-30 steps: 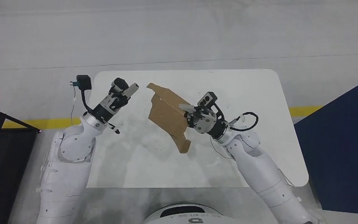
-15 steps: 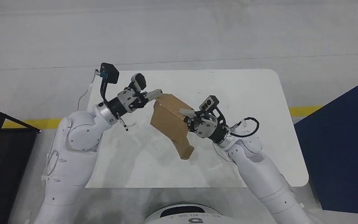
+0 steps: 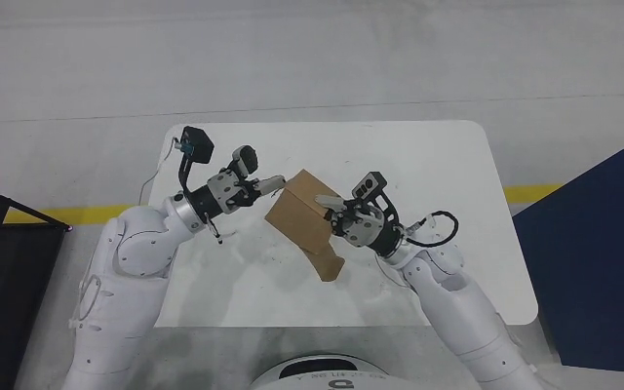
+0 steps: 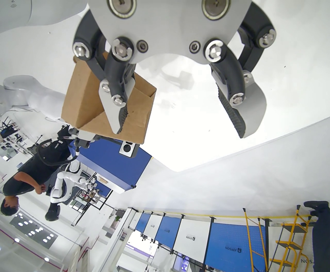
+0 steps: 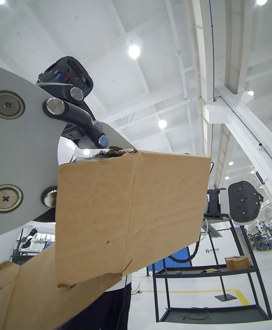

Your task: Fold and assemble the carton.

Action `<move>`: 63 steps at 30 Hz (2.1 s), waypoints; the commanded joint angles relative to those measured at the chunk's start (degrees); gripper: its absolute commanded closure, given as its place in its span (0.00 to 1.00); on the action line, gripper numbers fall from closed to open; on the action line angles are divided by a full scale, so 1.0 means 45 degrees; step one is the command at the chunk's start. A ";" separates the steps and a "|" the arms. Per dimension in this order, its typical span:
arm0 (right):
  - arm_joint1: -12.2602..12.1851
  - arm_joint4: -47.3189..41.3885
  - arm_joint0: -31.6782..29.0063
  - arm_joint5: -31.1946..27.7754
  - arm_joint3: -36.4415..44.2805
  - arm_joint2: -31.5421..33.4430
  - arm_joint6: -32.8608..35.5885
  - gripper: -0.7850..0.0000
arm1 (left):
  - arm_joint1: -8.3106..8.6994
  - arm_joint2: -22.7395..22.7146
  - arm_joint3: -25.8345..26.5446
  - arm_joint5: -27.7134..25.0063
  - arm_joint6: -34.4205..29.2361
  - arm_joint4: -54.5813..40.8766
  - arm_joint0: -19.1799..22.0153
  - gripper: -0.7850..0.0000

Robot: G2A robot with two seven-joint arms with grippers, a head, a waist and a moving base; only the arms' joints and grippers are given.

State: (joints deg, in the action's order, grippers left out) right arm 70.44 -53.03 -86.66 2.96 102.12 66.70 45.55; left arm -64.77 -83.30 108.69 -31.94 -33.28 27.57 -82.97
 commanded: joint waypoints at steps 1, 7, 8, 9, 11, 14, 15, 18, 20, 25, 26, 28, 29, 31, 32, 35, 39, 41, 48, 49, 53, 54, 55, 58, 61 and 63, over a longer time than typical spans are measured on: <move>0.0001 -0.0058 -0.0043 0.0013 0.0034 -0.0036 0.0054 1.00 | 0.0028 -0.0082 0.0162 0.0026 0.0037 -0.0014 -0.0167 0.00; -0.0012 -0.0187 -0.0163 0.0003 0.0072 -0.0032 0.0190 1.00 | 0.0119 -0.0193 0.0360 0.0109 -0.0180 0.0374 -0.0434 0.00; -0.0013 -0.0236 -0.0183 -0.0022 0.0084 -0.0028 0.0233 1.00 | 0.0124 -0.0179 0.0349 0.0146 -0.0135 0.0360 -0.0452 0.00; -0.0015 -0.0267 -0.0200 -0.0036 0.0091 -0.0022 0.0258 1.00 | 0.0130 -0.0162 0.0331 0.0171 -0.0105 0.0358 -0.0461 0.00; -0.0016 -0.0365 -0.0237 -0.0073 0.0106 0.0002 0.0293 1.00 | 0.0142 -0.0139 0.0290 0.0213 -0.0042 0.0371 -0.0482 0.00; -0.0025 -0.0531 -0.0288 -0.0111 0.0105 0.0080 0.0390 1.00 | 0.0168 -0.0143 0.0266 0.0236 0.0023 0.0420 -0.0568 0.00; -0.0029 -0.0567 -0.0308 -0.0119 0.0111 0.0103 0.0413 1.00 | 0.0177 -0.0142 0.0292 0.0235 0.0031 0.0408 -0.0604 0.00; -0.0033 -0.0701 -0.0356 -0.0144 0.0112 0.0133 0.0515 1.00 | 0.0209 -0.0132 0.0390 0.0167 -0.0018 0.0349 -0.0671 0.00; -0.0035 -0.0729 -0.0366 -0.0157 0.0103 0.0137 0.0547 1.00 | 0.0227 -0.0110 0.0436 0.0132 -0.0059 0.0285 -0.0677 0.00; -0.0041 -0.0699 -0.0361 -0.0126 0.0096 0.0102 0.0616 1.00 | 0.0264 0.0085 0.0491 -0.0019 -0.0173 0.0134 -0.0649 0.00; -0.0042 -0.0700 -0.0360 -0.0126 0.0096 0.0102 0.0615 1.00 | 0.0271 0.0099 0.0480 -0.0026 -0.0165 0.0093 -0.0644 0.00; -0.0045 -0.0677 -0.0363 -0.0120 0.0111 0.0100 0.0600 1.00 | 0.0290 0.0096 0.0460 -0.0071 -0.0154 0.0062 -0.0642 0.00; -0.0046 -0.0671 -0.0372 -0.0118 0.0125 0.0099 0.0593 1.00 | 0.0299 0.0077 0.0443 -0.0082 -0.0121 -0.0020 -0.0659 0.00; -0.0053 -0.0630 -0.0391 -0.0095 0.0155 0.0097 0.0594 1.00 | 0.0327 0.0044 0.0444 -0.0160 -0.0198 -0.0138 -0.0705 0.00; -0.0055 -0.0624 -0.0406 -0.0095 0.0170 0.0096 0.0590 1.00 | 0.0342 0.0025 0.0445 -0.0201 -0.0246 -0.0206 -0.0732 0.00; -0.0063 -0.0599 -0.0439 -0.0073 0.0204 0.0098 0.0551 1.00 | 0.0384 0.0004 0.0477 -0.0302 -0.0402 -0.0377 -0.0811 0.00; -0.0069 -0.0602 -0.0472 -0.0084 0.0251 0.0108 0.0511 1.00 | 0.0436 -0.0079 0.0463 -0.0368 -0.0446 -0.0478 -0.0935 0.00; -0.0072 -0.0609 -0.0491 -0.0093 0.0285 0.0117 0.0478 1.00 | 0.0464 -0.0167 0.0456 -0.0371 -0.0431 -0.0533 -0.1029 0.00; -0.0068 -0.0642 -0.0503 -0.0066 0.0380 0.0025 0.0463 1.00 | 0.0539 -0.0095 0.0634 -0.0438 -0.0591 -0.0628 -0.1202 0.00; -0.0065 -0.0641 -0.0490 -0.0062 0.0385 0.0002 0.0457 1.00 | 0.0543 -0.0050 0.0641 -0.0407 -0.0579 -0.0620 -0.1179 0.00; -0.0062 -0.0611 -0.0464 -0.0077 0.0393 -0.0055 0.0461 1.00 | 0.0558 0.0109 0.0619 -0.0346 -0.0491 -0.0552 -0.1079 0.00; -0.0063 -0.0602 -0.0476 -0.0079 0.0400 -0.0068 0.0470 1.00 | 0.0563 0.0133 0.0615 -0.0332 -0.0475 -0.0544 -0.1066 0.00; -0.0065 -0.0594 -0.0493 -0.0075 0.0399 -0.0078 0.0479 1.00 | 0.0569 0.0154 0.0610 -0.0321 -0.0454 -0.0555 -0.1059 0.00; -0.0073 -0.0570 -0.0548 -0.0084 0.0412 -0.0091 0.0511 1.00 | 0.0588 0.0224 0.0622 -0.0314 -0.0446 -0.0555 -0.1042 0.00; -0.0081 -0.0569 -0.0593 -0.0086 0.0423 -0.0089 0.0514 1.00 | 0.0605 0.0328 0.0652 -0.0273 -0.0460 -0.0543 -0.1033 0.00; -0.0085 -0.0563 -0.0604 -0.0085 0.0432 -0.0090 0.0522 1.00 | 0.0616 0.0387 0.0659 -0.0259 -0.0451 -0.0551 -0.1017 0.00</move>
State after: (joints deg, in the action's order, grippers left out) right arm 70.06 -55.59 -89.36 2.56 104.05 66.30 47.87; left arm -62.03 -81.70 111.65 -33.13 -35.30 25.09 -87.59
